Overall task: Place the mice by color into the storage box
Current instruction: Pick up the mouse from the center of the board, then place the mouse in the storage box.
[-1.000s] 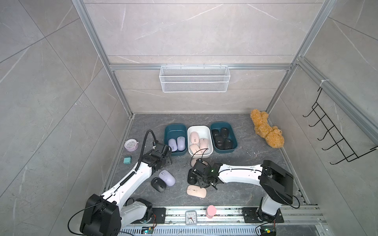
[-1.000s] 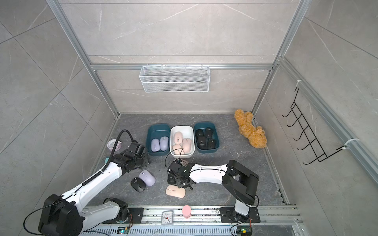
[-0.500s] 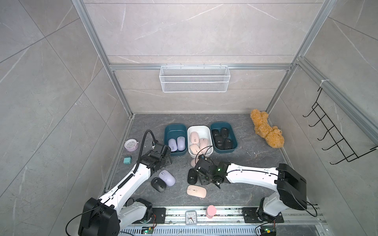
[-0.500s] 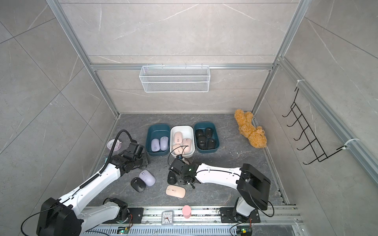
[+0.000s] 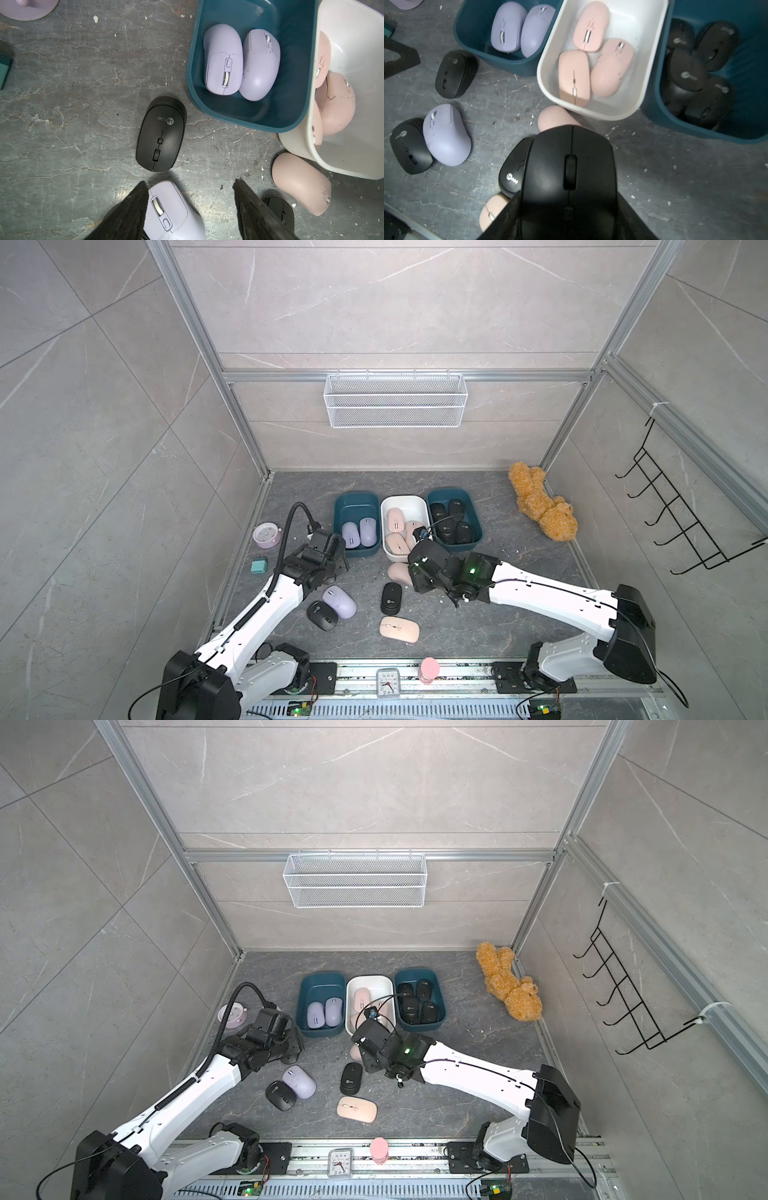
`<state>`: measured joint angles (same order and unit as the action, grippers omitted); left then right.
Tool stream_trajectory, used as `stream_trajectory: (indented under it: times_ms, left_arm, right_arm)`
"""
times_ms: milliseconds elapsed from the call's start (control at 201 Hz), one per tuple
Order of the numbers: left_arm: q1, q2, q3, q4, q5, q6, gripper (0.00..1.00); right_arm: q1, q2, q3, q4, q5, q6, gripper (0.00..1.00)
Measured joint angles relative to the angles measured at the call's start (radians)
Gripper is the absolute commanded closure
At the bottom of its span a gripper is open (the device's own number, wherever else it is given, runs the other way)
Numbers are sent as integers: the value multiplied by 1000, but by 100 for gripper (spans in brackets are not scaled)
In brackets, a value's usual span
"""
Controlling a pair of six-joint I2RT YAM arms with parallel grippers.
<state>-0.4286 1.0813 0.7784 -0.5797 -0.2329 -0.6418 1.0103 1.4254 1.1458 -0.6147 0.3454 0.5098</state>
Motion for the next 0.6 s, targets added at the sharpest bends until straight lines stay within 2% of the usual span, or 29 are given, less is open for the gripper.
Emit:
stream_trajectory:
  times_ms: [239,603]
  left_arm:
    - [0,-9,9,0,-1,2,32]
    - [0,1,20,1,-2,11,32]
  right_arm:
    - [-169,-31,6,40,31,-98,45]
    - [-321,-12,48,127,21,-180,45]
